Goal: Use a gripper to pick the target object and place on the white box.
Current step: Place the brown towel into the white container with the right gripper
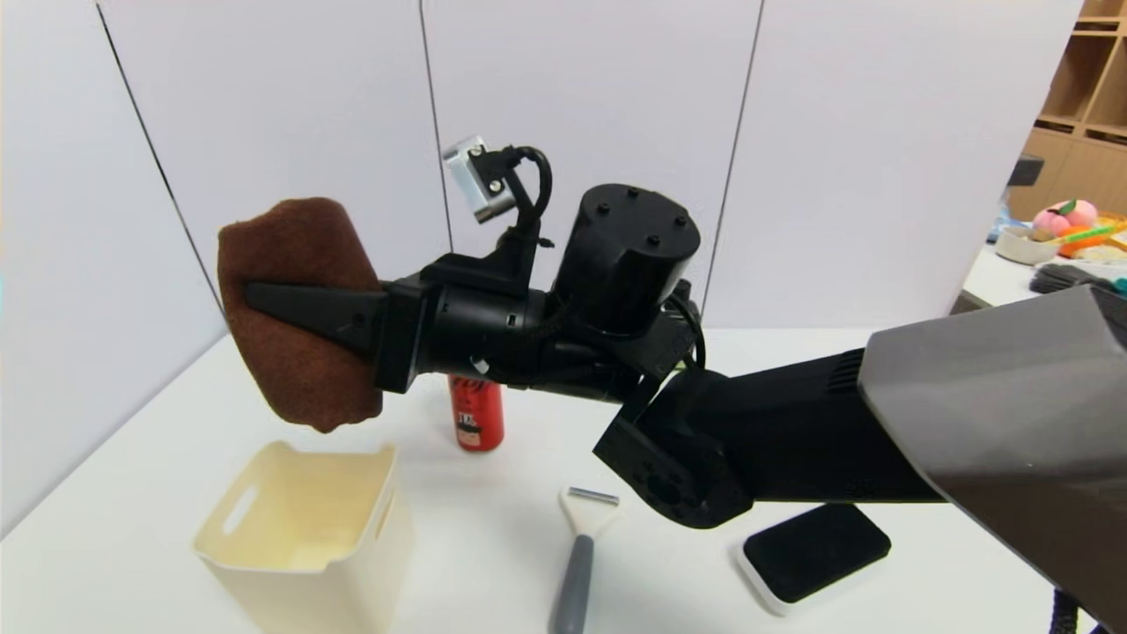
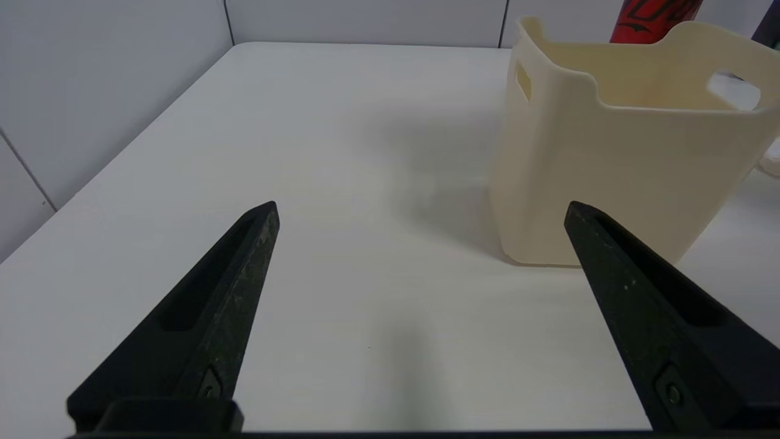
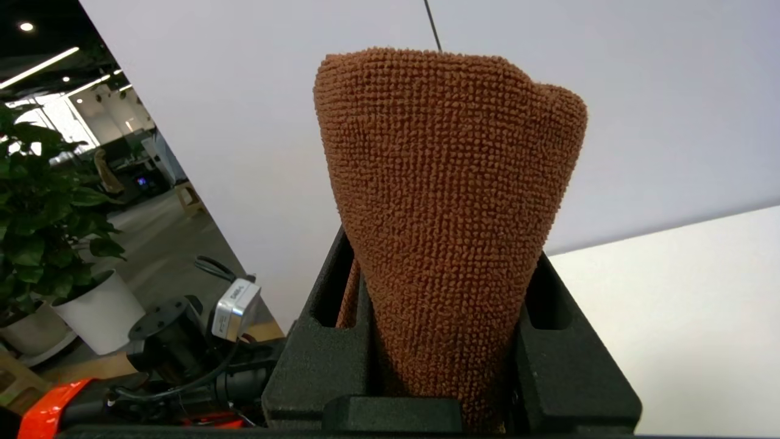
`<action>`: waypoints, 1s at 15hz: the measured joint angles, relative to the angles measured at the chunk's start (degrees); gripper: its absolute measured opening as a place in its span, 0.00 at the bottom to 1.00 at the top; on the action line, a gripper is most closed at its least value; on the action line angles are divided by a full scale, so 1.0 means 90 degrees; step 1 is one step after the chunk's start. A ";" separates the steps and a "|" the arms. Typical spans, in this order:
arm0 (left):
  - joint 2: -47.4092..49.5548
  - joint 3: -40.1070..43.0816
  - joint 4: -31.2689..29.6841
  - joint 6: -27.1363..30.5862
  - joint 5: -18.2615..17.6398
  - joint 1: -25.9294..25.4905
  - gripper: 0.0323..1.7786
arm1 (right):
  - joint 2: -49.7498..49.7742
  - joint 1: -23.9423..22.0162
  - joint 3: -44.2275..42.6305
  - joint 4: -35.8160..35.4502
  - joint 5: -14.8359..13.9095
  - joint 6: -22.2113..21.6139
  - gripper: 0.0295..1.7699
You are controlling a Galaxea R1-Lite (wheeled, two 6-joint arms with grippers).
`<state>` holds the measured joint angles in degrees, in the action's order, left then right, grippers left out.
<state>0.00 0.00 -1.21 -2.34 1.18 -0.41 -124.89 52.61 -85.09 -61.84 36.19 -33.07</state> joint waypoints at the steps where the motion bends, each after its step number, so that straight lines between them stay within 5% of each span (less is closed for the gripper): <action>1: 0.0000 0.0000 0.0000 0.0000 0.0000 0.0000 0.95 | -0.0070 0.0046 0.0046 -0.0184 -0.0001 -0.0012 0.30; 4: 0.0000 0.0000 0.0003 0.0000 0.0000 0.0000 0.95 | -0.0333 0.0190 0.0153 -0.0439 -0.0019 0.0236 0.30; 10: 0.0000 0.0000 0.0000 0.0003 0.0000 0.0000 0.95 | -0.0777 0.0318 0.0199 -0.0429 -0.0123 0.1681 0.30; 15: 0.0000 0.0000 0.0003 0.0003 0.0000 0.0000 0.95 | -0.0912 0.0331 0.0202 -0.0429 -0.0301 0.1865 0.30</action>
<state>0.00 0.00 -1.18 -2.32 1.18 -0.41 -133.10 55.59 -83.27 -65.71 33.49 -16.29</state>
